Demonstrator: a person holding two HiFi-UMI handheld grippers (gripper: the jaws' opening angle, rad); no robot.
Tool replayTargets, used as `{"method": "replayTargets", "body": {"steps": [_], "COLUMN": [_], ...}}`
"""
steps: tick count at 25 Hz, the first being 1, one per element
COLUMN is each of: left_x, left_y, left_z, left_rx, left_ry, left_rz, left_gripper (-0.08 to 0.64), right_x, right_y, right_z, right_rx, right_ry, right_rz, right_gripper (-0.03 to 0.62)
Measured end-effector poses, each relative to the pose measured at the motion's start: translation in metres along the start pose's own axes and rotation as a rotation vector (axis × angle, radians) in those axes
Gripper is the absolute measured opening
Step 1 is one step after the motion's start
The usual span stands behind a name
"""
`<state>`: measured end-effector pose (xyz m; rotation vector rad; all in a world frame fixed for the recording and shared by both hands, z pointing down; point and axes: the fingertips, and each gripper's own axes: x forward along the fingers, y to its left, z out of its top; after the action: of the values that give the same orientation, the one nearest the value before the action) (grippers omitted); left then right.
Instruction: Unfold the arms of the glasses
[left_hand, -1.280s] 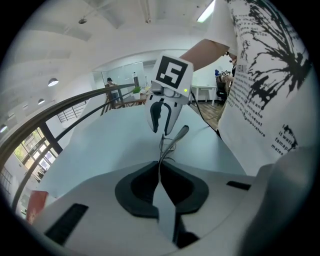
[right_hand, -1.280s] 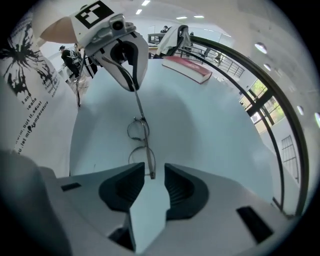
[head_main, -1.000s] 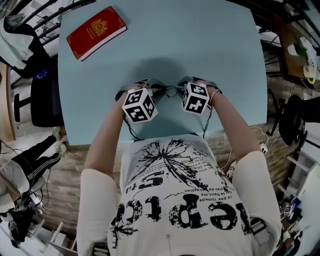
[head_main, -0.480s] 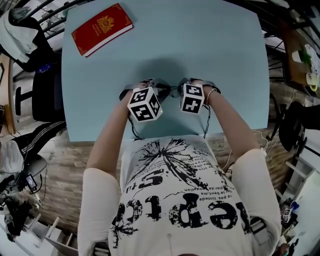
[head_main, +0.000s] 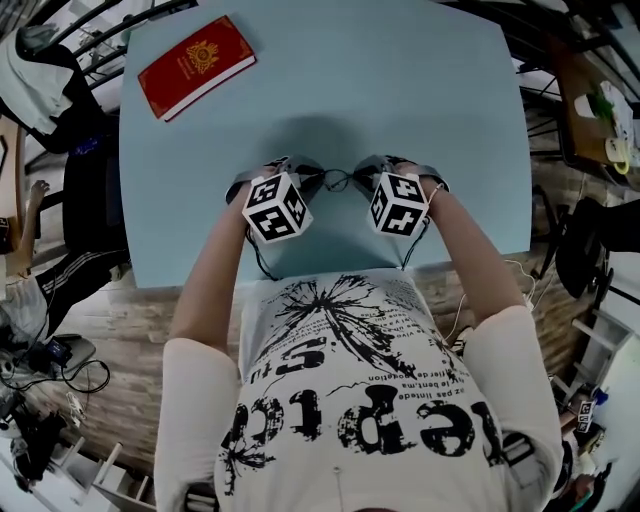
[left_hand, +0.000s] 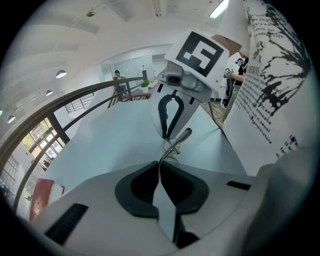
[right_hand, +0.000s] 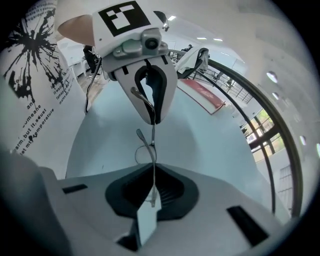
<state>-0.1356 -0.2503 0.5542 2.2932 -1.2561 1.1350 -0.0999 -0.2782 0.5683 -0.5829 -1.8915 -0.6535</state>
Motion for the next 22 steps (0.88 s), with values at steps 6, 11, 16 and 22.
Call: {"method": "replayTargets", "body": {"steps": [6, 11, 16, 22], "left_x": [-0.002, -0.006, -0.012, -0.013], "left_y": [0.002, 0.002, 0.007, 0.010], "left_z": [-0.004, -0.008, -0.015, -0.014], "left_rx": [-0.016, -0.013, -0.037, -0.080], "left_ry": [0.015, 0.036, 0.042, 0.024], "left_rz": [0.011, 0.034, 0.067, 0.088], "left_gripper": [0.026, 0.026, 0.026, 0.026], "right_x": [-0.022, -0.036, -0.043, -0.041], "right_y": [-0.006, -0.008, -0.012, -0.014], "right_z": [-0.012, -0.029, -0.045, -0.055], "right_rx": [0.007, -0.008, 0.068, 0.148], "right_ry": [-0.026, -0.020, -0.027, -0.054], "right_rz": [-0.059, -0.115, -0.128, -0.117], "right_gripper": [0.023, 0.026, 0.026, 0.026]}}
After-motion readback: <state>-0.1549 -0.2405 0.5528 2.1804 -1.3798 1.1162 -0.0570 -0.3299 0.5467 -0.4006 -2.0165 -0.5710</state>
